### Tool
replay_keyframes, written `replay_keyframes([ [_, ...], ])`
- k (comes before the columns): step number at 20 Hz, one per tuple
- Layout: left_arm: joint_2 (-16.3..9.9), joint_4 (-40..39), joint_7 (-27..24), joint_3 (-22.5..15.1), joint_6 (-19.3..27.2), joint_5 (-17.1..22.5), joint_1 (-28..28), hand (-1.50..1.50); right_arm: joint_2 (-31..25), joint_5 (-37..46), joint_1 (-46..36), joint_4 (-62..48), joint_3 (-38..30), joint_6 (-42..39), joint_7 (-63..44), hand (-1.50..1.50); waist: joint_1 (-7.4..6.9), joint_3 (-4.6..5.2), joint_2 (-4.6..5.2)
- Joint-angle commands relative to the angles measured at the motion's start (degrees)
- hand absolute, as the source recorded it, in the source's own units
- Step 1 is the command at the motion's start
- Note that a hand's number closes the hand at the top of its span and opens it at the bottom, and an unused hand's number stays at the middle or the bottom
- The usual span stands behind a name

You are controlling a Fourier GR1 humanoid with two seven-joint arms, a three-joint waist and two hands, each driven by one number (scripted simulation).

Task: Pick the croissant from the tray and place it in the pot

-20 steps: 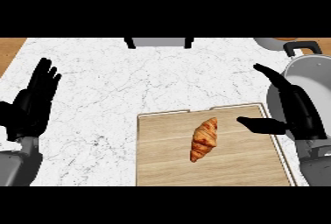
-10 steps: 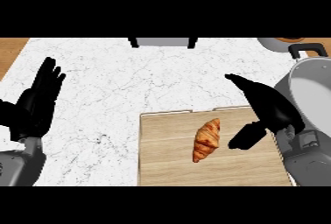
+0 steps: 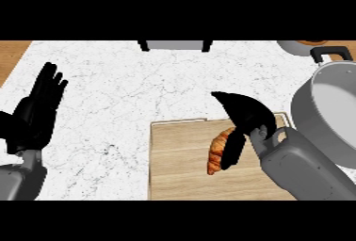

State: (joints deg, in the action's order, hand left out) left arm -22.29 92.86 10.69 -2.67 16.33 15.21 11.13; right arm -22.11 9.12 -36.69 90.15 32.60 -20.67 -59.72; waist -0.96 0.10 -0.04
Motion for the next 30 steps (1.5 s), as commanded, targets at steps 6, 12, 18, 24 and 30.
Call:
replay_keyframes([
  [6,1.5,-1.3,-0.44,0.27,-1.12,-1.78,0.11,0.0,8.81,3.0,-1.24,-7.04,2.02,-2.12,-8.12,-1.5,0.68,-0.07,0.02],
  [12,3.16,2.32,-0.44,-0.58,0.57,-3.14,-1.91,0.0,6.03,6.15,0.71,-9.55,3.75,-3.01,-8.43,-1.5,0.63,-0.08,-0.13],
  [18,1.3,-0.08,1.81,2.95,-1.73,-2.01,0.93,0.0,9.59,9.27,3.71,-8.08,5.23,-2.25,-10.08,-1.5,1.05,-0.07,-0.08],
  [24,3.92,-1.42,-0.42,2.36,-2.01,-4.06,0.1,0.0,7.22,11.7,4.73,-9.63,1.63,-5.65,-4.2,-1.5,1.02,-0.08,-0.02],
  [30,2.49,-1.65,-1.1,5.24,-4.7,-3.11,-0.94,0.0,10.49,16.62,7.22,-12.43,2.07,-2.75,-4.5,-1.5,0.91,-0.07,0.02],
])
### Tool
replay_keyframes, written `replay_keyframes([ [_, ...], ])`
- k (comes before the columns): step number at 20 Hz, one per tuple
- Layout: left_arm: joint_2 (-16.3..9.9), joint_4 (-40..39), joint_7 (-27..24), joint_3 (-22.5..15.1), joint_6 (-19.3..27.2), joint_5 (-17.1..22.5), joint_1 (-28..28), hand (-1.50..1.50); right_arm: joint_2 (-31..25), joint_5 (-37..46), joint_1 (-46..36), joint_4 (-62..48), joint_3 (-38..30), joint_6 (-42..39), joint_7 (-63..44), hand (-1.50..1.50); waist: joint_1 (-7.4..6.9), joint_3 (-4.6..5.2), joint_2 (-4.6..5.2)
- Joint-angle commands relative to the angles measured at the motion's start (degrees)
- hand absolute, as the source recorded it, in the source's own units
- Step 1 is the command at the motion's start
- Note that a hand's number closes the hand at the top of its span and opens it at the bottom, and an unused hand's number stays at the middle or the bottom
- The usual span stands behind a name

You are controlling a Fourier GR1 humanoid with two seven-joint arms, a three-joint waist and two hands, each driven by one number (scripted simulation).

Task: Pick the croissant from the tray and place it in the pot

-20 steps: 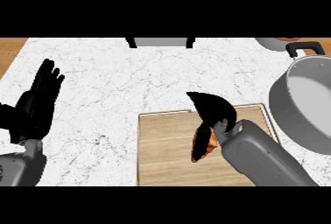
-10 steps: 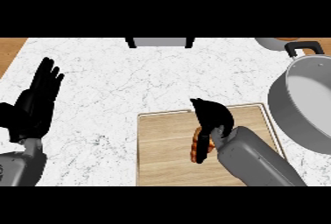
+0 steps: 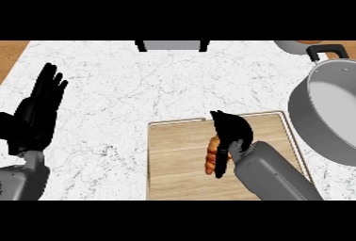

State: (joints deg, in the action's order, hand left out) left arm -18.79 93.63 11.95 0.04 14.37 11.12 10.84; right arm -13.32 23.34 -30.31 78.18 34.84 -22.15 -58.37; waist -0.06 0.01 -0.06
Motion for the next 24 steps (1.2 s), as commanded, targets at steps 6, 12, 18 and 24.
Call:
replay_keyframes([
  [6,0.99,-2.33,0.3,1.56,-1.82,-0.61,2.35,0.0,1.15,4.3,1.73,-3.89,0.98,-6.2,4.37,1.5,-0.01,0.0,0.12],
  [12,2.99,-0.9,-1.75,1.78,-1.84,-2.54,-0.29,0.0,2.57,7.23,0.45,-4.33,-3.02,-8.78,7.3,1.5,-0.08,0.0,0.06],
  [18,2.41,-2.89,0.61,2.5,-3.32,-1.95,2.32,0.0,3.33,11.96,9.83,6.15,2.29,-2.95,11.0,1.5,0.62,0.0,-0.09],
  [24,2.84,-2.13,0.48,2.93,-2.06,-2.49,1.13,0.0,1.43,19.18,22.23,18.42,11.86,12.19,21.83,1.5,0.99,-0.07,-0.17],
])
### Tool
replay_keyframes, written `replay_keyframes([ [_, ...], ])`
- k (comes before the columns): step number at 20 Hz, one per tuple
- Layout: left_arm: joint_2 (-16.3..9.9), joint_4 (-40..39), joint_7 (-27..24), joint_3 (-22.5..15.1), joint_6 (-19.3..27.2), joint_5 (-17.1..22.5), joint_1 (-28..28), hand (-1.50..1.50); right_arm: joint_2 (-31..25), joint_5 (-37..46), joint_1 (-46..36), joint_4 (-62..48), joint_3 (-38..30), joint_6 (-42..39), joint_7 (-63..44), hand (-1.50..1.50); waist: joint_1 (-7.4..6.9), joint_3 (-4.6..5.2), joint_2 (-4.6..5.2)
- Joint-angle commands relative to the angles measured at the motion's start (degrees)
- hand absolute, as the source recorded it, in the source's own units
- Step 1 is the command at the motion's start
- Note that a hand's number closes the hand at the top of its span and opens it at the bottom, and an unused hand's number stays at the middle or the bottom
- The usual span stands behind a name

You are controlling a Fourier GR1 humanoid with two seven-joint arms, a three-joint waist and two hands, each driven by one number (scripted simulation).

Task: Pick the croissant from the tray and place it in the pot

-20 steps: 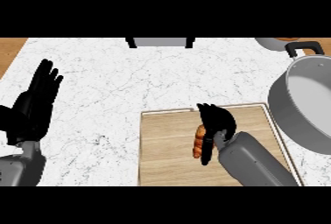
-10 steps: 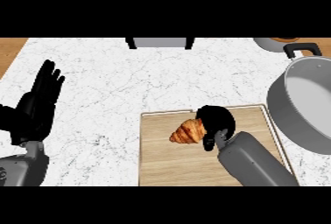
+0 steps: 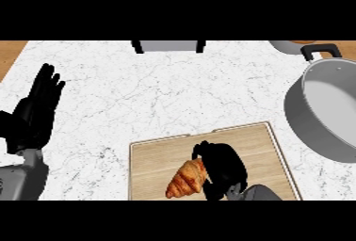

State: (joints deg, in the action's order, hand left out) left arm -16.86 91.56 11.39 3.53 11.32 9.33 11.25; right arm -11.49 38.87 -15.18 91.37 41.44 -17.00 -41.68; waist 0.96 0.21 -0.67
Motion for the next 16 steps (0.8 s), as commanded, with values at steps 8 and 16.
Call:
replay_keyframes([
  [8,0.23,-0.12,-1.92,0.86,-2.1,0.06,-1.04,0.0,-2.75,12.76,14.0,22.19,6.01,14.73,-0.13,1.5,-0.13,-0.21,0.5],
  [16,1.13,1.87,-0.2,0.57,-1.29,0.19,-2.89,0.0,-6.45,23.94,15.11,41.63,-4.94,21.97,-5.44,1.5,0.61,-0.2,0.21],
])
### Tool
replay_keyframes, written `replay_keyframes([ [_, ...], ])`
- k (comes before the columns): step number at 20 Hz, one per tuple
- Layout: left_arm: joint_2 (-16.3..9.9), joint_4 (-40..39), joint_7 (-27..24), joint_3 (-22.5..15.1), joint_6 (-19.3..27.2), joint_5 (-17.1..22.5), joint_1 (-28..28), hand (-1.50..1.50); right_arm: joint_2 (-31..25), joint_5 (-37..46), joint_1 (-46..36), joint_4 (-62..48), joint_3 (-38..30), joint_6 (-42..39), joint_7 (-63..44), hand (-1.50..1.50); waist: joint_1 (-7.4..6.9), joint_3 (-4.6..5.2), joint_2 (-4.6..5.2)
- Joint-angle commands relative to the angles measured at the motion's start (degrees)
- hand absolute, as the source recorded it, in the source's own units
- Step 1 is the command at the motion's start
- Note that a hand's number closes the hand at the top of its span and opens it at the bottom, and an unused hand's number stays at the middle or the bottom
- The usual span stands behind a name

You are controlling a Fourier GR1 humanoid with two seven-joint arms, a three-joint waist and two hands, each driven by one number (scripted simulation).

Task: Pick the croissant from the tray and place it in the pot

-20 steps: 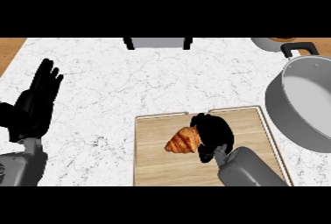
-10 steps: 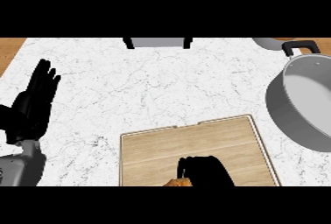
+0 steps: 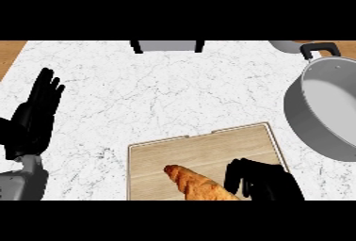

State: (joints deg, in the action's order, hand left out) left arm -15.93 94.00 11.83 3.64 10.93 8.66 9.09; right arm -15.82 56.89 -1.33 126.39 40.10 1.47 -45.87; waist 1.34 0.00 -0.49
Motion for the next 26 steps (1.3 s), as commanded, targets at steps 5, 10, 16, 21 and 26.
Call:
replay_keyframes([
  [5,1.3,-3.09,0.17,-0.48,0.88,-1.47,3.43,0.0,-3.98,2.03,4.43,16.16,-12.73,4.2,-0.93,1.5,-0.09,-0.03,0.4],
  [10,1.79,1.62,-0.25,-0.56,0.24,-1.59,-0.63,0.0,-6.83,-8.54,3.49,12.36,-28.93,2.73,3.27,1.5,-1.11,-0.05,0.45],
  [16,0.14,-2.29,1.43,1.61,-0.47,-1.26,4.39,0.0,-6.33,-18.78,-0.11,3.51,-40.86,3.74,9.2,1.5,-1.08,-0.05,0.56],
  [21,1.53,-1.17,-0.63,0.72,-1.24,-1.96,1.48,0.0,-5.93,-26.64,-1.4,-10.57,-48.78,6.24,20.07,1.5,-1.41,-0.05,0.58],
  [26,0.52,-0.15,1.46,1.97,-3.07,-0.21,1.41,0.0,-9.94,-24.62,-4.38,-18.98,-52.48,5.76,26.42,1.5,-1.62,-0.01,0.59],
])
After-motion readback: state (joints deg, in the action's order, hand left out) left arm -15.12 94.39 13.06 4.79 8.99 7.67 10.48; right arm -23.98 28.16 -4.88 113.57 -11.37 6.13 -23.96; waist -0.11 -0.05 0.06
